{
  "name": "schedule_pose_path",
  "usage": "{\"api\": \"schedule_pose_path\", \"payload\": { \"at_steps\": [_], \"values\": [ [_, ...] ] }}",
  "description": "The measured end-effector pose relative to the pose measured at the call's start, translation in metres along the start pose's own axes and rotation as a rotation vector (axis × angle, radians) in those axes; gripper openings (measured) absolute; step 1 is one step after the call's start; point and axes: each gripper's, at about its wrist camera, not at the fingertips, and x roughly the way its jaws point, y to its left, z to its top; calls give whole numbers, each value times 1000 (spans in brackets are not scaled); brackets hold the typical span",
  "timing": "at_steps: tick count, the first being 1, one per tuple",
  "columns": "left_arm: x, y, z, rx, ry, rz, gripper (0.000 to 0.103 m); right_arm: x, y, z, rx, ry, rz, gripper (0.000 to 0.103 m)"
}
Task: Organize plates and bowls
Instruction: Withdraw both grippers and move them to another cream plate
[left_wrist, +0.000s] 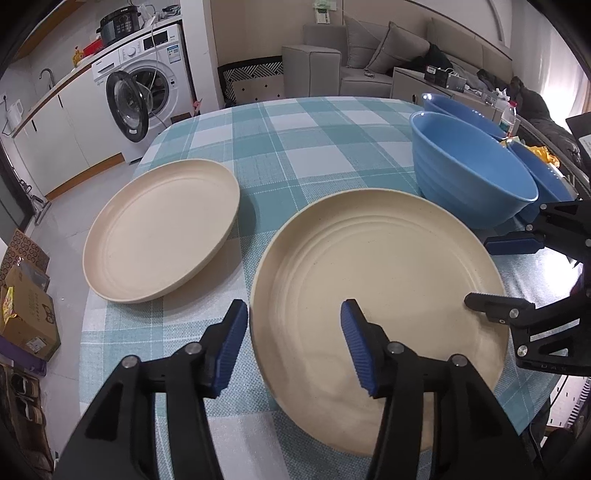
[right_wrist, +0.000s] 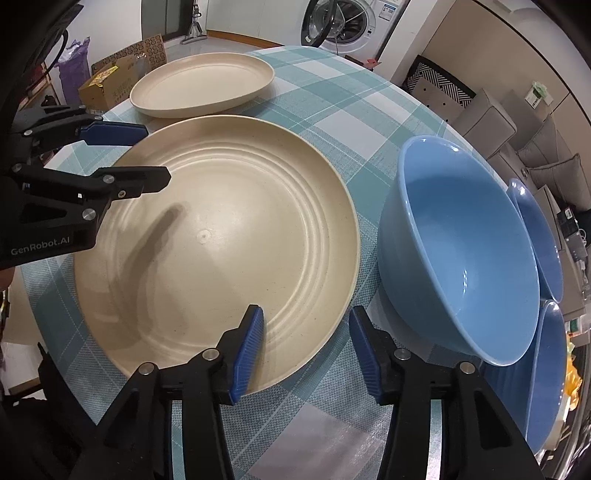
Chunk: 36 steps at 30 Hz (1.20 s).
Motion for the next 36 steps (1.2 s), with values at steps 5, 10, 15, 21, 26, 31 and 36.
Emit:
{"api": "schedule_pose_path", "payload": {
  "at_steps": [5,10,15,21,26,31,36],
  "values": [
    [-12,6,0,-13,-20,-7,60,-14,-5,2,34,-36,68,68],
    [-30,20,0,-79,-70,-8,92,-34,-9,7,71,-96,148,82],
    [-41,36,1,-137,-103,13,101,-52,-17,18,127,-174,196,96],
    [-51,55,0,-196,-129,37,103,-71,-29,34,192,-244,251,102],
    [-57,73,0,-239,-149,78,103,-81,-40,48,261,-293,283,102],
    [-60,90,0,-297,-154,90,103,-87,-43,64,290,-309,301,102],
    [-64,103,3,-343,-164,103,103,-87,-39,80,293,-296,322,102]
  ]
}}
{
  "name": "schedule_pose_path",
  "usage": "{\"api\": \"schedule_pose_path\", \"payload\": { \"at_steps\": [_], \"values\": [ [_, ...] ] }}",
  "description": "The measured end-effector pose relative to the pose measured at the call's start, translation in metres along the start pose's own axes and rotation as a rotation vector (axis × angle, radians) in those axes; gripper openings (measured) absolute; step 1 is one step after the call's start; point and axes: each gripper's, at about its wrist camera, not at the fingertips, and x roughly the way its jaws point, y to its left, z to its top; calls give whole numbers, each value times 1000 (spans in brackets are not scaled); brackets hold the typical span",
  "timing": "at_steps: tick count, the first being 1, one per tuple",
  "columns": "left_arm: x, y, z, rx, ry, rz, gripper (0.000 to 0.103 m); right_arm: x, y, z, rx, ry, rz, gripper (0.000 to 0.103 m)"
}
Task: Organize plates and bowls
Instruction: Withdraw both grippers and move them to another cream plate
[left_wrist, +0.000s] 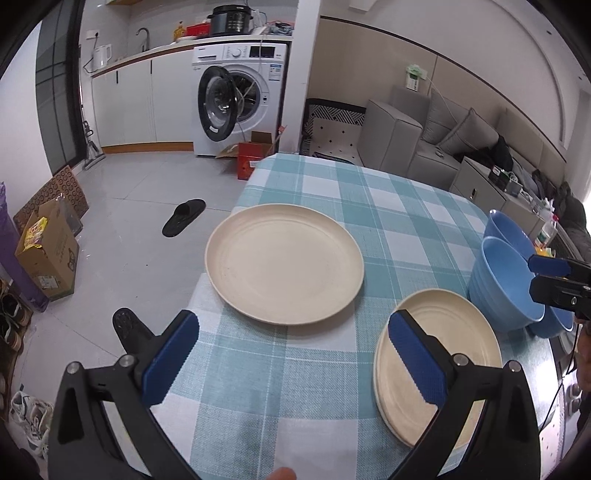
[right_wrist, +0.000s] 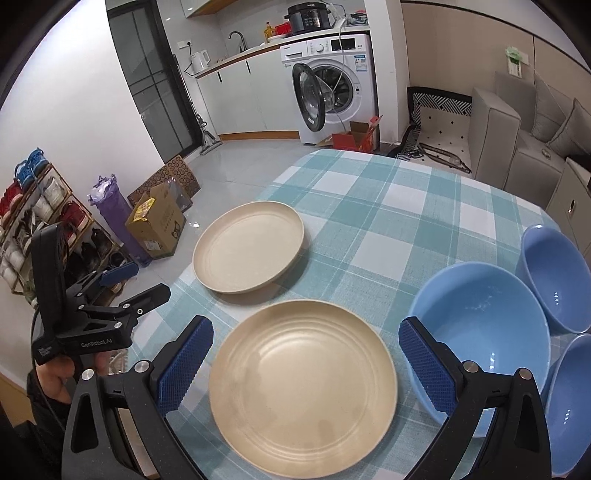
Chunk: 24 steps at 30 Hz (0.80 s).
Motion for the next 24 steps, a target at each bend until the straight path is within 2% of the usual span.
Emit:
{"api": "schedule_pose_path", "payload": {
  "at_steps": [9,17,21,24],
  "values": [
    [7,8,14,36,-17,68,103,21,12,27,-19,12,3,102],
    [26,19,26,17,5,56,103,51,14,49,-19,33,10,102],
    [35,24,32,7,-12,84,103,67,12,58,2,57,11,95],
    [46,29,35,-1,4,99,103,78,12,63,-3,70,10,94]
  ]
}}
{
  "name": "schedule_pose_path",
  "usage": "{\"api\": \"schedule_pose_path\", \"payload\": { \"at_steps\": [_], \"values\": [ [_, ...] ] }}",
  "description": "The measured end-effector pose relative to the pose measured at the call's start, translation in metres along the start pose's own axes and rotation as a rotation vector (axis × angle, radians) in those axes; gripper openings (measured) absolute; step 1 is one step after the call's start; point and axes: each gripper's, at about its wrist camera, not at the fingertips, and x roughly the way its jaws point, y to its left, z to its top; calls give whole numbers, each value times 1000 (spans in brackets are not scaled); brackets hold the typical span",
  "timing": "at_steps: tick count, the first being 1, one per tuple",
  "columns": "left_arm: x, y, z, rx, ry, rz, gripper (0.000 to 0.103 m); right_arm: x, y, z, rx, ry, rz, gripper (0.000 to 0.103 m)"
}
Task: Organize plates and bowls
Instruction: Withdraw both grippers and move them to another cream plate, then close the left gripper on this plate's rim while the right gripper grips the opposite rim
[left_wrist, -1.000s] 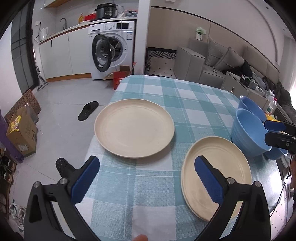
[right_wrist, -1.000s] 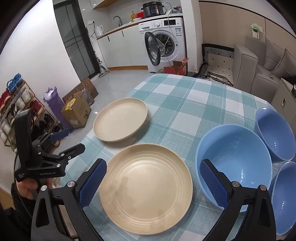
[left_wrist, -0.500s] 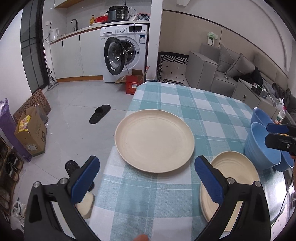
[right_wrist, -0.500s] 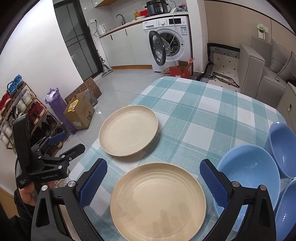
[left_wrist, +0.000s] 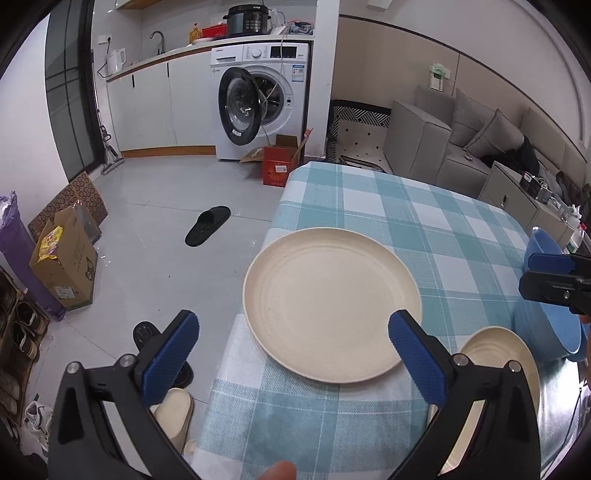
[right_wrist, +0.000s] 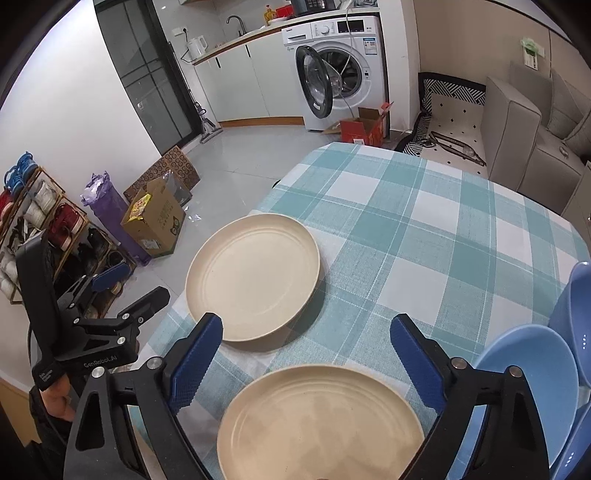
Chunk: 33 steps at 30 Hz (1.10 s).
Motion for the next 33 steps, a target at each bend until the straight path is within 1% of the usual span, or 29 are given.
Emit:
{"api": "schedule_pose_path", "payload": {
  "at_steps": [4,9,18,27,28,30,31,32,33],
  "values": [
    [11,0,3,23,5,24,103,16,-1,8,5,21,6,94],
    [25,4,7,9,33,36,103,39,-5,16,20,44,19,94],
    [48,17,9,-3,63,69,103,78,-8,24,27,96,22,83],
    [70,25,9,-15,113,55,101,106,-10,28,35,145,13,80],
    [72,25,8,-17,118,51,101,109,-10,27,36,152,15,77],
    [75,25,7,-19,123,45,101,117,-10,27,37,169,13,75],
    [77,25,7,-18,126,42,98,120,-10,26,38,174,11,75],
    [78,25,7,-19,130,36,92,124,-10,26,39,181,7,73],
    [80,26,6,-22,137,32,91,127,-10,25,38,189,2,71]
  ]
}}
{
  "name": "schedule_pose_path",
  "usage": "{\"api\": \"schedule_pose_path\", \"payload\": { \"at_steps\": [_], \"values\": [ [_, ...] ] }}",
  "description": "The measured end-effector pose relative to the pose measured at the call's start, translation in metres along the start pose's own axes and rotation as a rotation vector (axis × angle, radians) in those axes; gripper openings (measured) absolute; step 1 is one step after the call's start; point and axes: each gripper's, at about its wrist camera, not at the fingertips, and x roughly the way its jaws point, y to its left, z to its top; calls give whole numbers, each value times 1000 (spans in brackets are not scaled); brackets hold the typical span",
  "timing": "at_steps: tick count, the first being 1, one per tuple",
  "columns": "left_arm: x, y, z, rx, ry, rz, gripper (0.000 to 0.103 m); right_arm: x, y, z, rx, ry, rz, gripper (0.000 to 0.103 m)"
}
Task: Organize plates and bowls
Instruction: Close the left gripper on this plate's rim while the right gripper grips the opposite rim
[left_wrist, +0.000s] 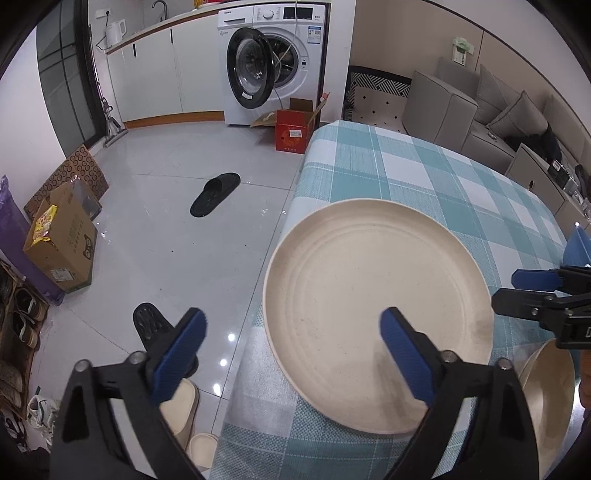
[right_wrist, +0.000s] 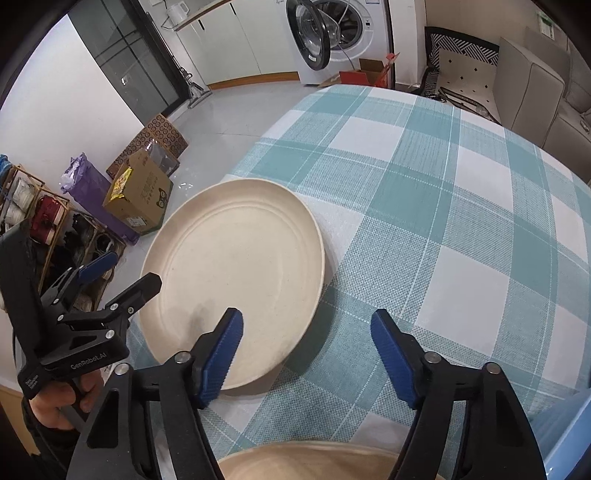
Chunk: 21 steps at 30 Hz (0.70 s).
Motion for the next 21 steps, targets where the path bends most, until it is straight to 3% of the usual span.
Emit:
{"api": "schedule_pose_path", "payload": {
  "at_steps": [7,16,21],
  "values": [
    [7,4,-1,3,18,-2,90,17,5,1,-11,29,-1,66],
    [16,11,-3,-26,61,-38,63,34,10,2,-10,65,-7,50],
    [18,9,-5,-13,66,-42,57,40,10,1,-10,76,-3,47]
  ]
}}
